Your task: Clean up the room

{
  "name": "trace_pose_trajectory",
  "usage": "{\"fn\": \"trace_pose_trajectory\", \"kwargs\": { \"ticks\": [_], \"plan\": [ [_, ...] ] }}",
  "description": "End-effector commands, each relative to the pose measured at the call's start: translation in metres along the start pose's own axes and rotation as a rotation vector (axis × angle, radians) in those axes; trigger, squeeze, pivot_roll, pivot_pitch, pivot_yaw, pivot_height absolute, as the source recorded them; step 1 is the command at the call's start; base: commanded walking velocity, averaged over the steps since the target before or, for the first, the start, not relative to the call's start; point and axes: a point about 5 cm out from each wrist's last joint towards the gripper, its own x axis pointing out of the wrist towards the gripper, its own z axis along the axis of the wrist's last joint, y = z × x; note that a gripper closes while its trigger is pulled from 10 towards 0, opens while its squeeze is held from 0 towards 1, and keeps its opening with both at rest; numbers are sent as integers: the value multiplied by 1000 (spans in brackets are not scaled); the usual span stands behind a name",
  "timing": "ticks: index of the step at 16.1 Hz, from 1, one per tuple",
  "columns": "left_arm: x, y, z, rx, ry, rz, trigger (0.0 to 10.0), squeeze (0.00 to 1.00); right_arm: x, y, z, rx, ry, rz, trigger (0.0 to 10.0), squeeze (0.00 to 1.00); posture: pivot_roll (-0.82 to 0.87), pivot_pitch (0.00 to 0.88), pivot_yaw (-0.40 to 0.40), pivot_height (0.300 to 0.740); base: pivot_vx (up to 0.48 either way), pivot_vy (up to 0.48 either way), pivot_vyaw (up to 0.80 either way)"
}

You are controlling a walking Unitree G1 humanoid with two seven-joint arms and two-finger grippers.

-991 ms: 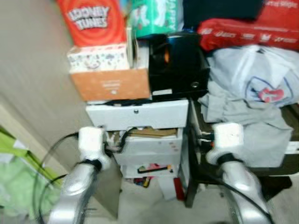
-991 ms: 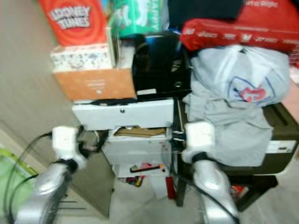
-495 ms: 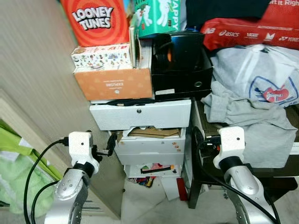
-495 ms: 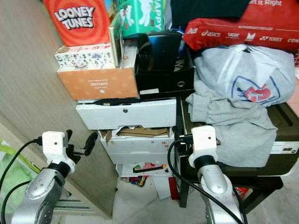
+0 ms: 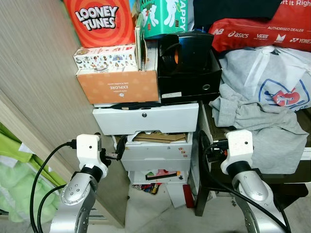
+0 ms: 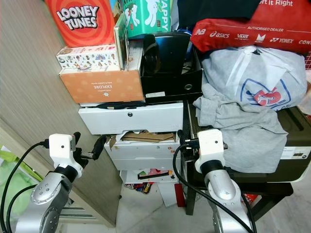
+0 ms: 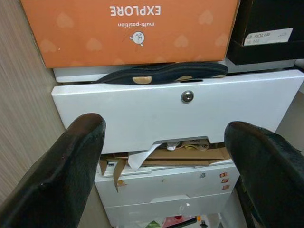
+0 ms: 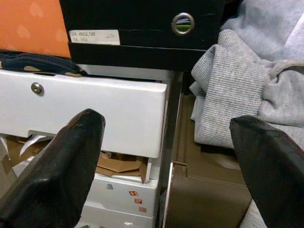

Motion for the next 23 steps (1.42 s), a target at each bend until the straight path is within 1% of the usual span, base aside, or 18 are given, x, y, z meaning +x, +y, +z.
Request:
{"fn": "trace_pose_trajectory", "kwargs": {
  "ticks": [1, 8, 10, 17, 23],
  "plan": [
    [-1, 4, 1, 15, 2, 14, 10000, 0, 1, 3, 6, -7, -24, 13, 10000, 0, -249, 10, 93, 740, 0, 0, 594],
    [0, 3, 1, 14, 1, 8, 10000, 0, 3, 4, 5, -1, -20, 20, 10000, 0, -248, 10, 93, 740, 0, 0, 800],
    [0, 0, 0, 8, 5, -3, 10000, 0, 0, 4, 0, -1, -5, 23, 10000, 0, -246, 14, 95, 740, 0, 0, 800],
    [0, -1, 1, 8, 0, -13, 10000, 0, 0, 5, 1, 2, -4, 19, 10000, 0, -245, 21, 98, 740, 0, 0, 771],
    [0, -2, 1, 8, 2, -17, 10000, 0, 0, 6, 2, 1, -4, 22, 10000, 0, -245, 26, 94, 740, 0, 0, 558]
  ]
}}
